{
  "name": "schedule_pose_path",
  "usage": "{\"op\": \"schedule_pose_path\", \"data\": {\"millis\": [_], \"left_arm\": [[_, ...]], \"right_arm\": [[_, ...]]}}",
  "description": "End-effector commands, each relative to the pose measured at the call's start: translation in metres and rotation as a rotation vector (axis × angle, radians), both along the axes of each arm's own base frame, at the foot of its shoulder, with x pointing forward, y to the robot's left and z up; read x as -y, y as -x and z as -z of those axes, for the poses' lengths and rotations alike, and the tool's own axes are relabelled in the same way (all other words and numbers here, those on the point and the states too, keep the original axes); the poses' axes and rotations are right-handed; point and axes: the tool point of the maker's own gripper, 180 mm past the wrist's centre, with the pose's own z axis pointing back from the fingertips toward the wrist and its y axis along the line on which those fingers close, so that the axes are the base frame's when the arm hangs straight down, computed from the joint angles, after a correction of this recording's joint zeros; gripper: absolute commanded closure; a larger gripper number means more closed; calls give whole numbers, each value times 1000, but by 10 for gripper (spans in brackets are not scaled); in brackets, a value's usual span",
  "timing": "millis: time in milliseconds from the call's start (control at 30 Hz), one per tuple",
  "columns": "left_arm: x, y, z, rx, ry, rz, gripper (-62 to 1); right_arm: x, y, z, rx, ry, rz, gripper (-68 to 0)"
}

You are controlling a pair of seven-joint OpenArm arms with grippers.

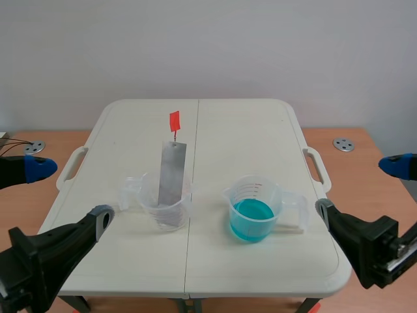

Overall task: Hold the metal plate by the orange handle, dip it into the blue solution, take it out and point at it, then put the plate back in the beaker on the left.
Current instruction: 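Lift the metal plate out of the left beaker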

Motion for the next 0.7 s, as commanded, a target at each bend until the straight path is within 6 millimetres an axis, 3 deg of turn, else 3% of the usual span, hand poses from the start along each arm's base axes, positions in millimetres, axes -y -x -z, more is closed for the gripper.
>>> {"op": "schedule_pose_path", "data": {"millis": [0,467,500,600,633,667], "left_arm": [[4,-1,-9,24,23,1,-623],[3,-1,-9,25,20,0,-623],[3,-1,-9,25,19,0,-550],[1,-1,-4,15,-8,-6,-69],[0,-1,-1,15,-37,-2,-6],[0,-1,-1,16,-43,0,-28]], "right_arm": [[-28,-23,-26,96,-52,-75,-663],[-61,-52,-26,94,-58,-152,-663],[-64,-54,-27,97,-65,-161,-663],[-73,-61,-29,106,-86,-167,-663],[-75,-64,-29,108,-94,-165,-663],[-78,-67,-30,110,-102,-161,-663]]}}
